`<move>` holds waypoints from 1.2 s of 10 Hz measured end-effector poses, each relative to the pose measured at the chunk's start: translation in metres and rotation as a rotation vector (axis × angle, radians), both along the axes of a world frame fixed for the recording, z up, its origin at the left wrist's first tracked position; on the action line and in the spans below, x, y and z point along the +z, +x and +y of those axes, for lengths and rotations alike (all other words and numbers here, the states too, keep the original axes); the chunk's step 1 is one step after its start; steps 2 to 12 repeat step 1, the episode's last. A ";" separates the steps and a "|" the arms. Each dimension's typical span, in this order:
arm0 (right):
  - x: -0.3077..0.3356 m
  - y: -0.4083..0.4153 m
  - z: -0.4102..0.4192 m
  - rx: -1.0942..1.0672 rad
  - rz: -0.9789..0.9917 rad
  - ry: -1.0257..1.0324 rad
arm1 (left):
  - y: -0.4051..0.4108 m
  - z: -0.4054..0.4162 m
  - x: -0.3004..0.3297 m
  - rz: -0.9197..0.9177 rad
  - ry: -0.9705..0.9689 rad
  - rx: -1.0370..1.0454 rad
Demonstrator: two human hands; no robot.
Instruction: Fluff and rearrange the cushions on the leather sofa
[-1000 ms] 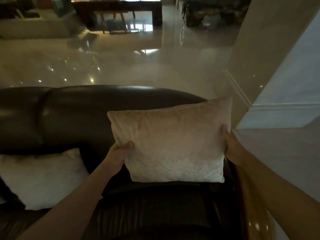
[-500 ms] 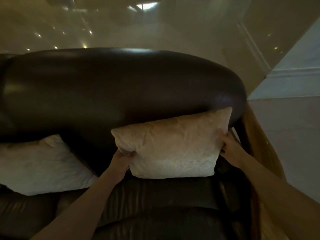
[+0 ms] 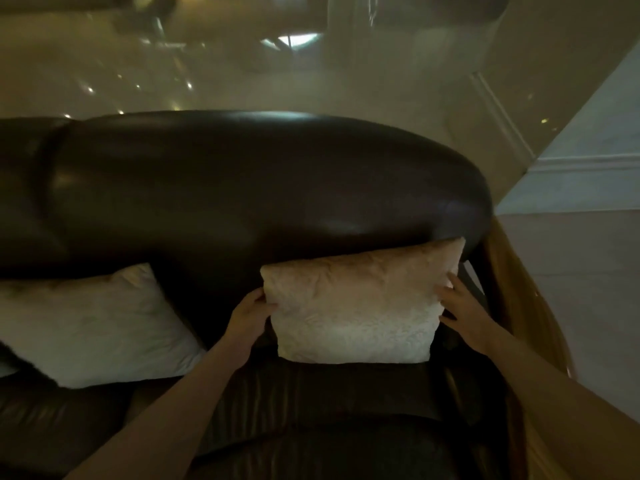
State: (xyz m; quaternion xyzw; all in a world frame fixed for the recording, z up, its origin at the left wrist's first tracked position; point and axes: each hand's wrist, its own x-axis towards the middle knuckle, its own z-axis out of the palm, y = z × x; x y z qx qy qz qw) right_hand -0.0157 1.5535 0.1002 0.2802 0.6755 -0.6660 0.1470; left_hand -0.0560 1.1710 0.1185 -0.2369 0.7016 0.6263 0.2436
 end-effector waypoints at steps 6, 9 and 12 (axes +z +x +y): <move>0.015 0.014 -0.023 0.116 0.060 0.120 | 0.010 -0.015 0.027 0.039 -0.029 0.014; 0.015 0.014 -0.023 0.116 0.060 0.120 | 0.010 -0.015 0.027 0.039 -0.029 0.014; 0.015 0.014 -0.023 0.116 0.060 0.120 | 0.010 -0.015 0.027 0.039 -0.029 0.014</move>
